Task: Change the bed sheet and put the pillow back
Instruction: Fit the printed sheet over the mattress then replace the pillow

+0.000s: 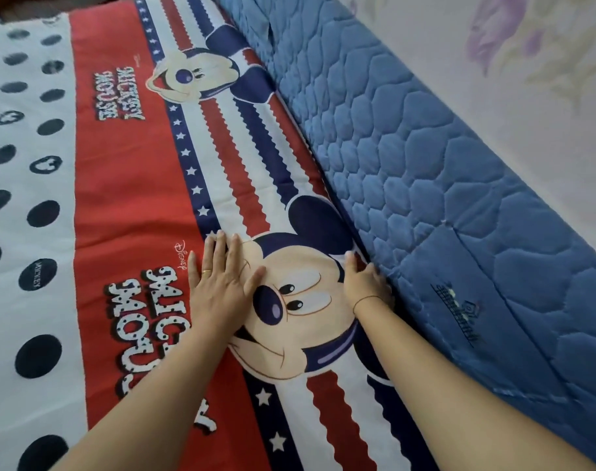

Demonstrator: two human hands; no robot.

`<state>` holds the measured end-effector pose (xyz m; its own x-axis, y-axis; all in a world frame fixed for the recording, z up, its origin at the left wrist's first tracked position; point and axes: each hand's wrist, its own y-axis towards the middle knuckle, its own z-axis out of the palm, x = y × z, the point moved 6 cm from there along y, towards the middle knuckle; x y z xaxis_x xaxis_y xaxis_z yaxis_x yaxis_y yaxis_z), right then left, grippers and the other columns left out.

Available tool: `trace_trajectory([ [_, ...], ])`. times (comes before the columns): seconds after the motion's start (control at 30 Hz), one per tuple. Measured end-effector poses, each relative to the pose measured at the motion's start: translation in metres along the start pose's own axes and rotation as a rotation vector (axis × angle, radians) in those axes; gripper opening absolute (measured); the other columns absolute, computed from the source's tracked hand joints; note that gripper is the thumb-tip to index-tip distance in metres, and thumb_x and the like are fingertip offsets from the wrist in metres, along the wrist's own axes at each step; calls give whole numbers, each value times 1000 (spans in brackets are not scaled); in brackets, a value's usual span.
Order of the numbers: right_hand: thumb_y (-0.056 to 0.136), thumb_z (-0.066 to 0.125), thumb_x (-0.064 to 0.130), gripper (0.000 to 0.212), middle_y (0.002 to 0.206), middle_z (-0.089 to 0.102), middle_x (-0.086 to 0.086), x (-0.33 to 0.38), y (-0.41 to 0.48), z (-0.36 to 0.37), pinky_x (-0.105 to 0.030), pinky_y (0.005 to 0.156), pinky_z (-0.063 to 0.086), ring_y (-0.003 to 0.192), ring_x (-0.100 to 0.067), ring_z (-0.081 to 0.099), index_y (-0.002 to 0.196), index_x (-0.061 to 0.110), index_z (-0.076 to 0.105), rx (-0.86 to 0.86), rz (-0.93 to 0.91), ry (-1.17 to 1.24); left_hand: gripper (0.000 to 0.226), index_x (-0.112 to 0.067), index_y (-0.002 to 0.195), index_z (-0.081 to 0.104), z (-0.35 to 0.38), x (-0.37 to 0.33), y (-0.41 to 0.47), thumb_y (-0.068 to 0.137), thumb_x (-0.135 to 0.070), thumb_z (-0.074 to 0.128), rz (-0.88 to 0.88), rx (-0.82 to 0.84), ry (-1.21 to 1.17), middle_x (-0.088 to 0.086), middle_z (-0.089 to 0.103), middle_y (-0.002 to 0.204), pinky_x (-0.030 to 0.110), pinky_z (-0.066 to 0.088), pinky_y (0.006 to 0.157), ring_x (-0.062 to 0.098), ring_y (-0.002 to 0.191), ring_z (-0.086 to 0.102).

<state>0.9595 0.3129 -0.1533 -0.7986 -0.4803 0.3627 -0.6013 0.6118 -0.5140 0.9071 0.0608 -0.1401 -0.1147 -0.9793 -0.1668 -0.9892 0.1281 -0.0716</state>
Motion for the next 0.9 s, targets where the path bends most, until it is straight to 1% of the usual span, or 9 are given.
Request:
trace_trajectory([
  [0.1,99,28,53,66,159,22,-9,57,-5,-10,-39,117,17,145,-25,21,153,15,22,-148,-408,26,84,-27,154,-7,0,0,7,84,-74,-6,18,-20,-25,-4,-13,162,41,-16,118,9,145,-22],
  [0.2,100,29,50,66,161,12,-6,104,15,1,-34,120,8,148,-20,10,154,16,14,-36,-671,-24,83,-28,155,-3,-4,3,29,86,-74,-4,48,-59,-32,-5,-9,162,39,-17,118,8,146,-19],
  [0.27,99,28,53,68,161,13,-6,108,44,10,-35,121,10,148,-21,12,155,16,13,72,-611,-1,81,-29,155,-1,-6,5,47,87,-72,-3,53,-79,-24,-6,-8,163,39,-16,118,9,147,-16],
  [0.4,97,22,61,68,156,29,-8,86,81,20,-41,119,20,143,-28,27,152,23,25,215,-345,181,77,-29,155,-1,-6,4,75,91,-70,1,61,-94,-14,-7,-8,163,39,-14,119,10,148,-16],
  [0.6,97,21,61,67,153,35,-10,93,83,25,-43,115,26,139,-32,33,151,22,29,151,-231,179,76,-28,155,-3,-7,9,112,91,-69,1,60,-90,-19,-7,-8,163,41,-11,120,10,148,-16],
  [0.67,97,22,60,68,150,38,-13,111,80,19,-43,112,29,136,-33,37,148,18,33,62,-193,121,78,-28,155,-1,-8,11,125,89,-69,-1,61,-87,-15,-6,-5,163,41,-11,120,11,149,-12],
  [0.73,98,27,56,65,151,36,-14,146,76,9,-41,112,27,138,-31,34,148,15,33,-99,-328,39,78,-28,155,0,-8,12,139,89,-69,-1,61,-86,-18,-7,-3,163,41,-12,120,12,149,-10],
  [0.8,98,33,52,65,157,26,-11,189,76,6,-37,117,18,144,-26,23,151,15,26,-186,-584,-37,78,-29,155,1,-7,14,153,89,-69,0,60,-95,-22,-7,-3,163,40,-13,119,11,149,-10],
  [0.9,99,36,50,68,161,16,-8,227,99,19,-35,120,10,148,-22,13,154,16,15,-65,-746,-68,77,-29,155,1,-7,16,174,89,-69,1,80,-109,-13,-6,-4,163,40,-13,119,12,149,-12],
])
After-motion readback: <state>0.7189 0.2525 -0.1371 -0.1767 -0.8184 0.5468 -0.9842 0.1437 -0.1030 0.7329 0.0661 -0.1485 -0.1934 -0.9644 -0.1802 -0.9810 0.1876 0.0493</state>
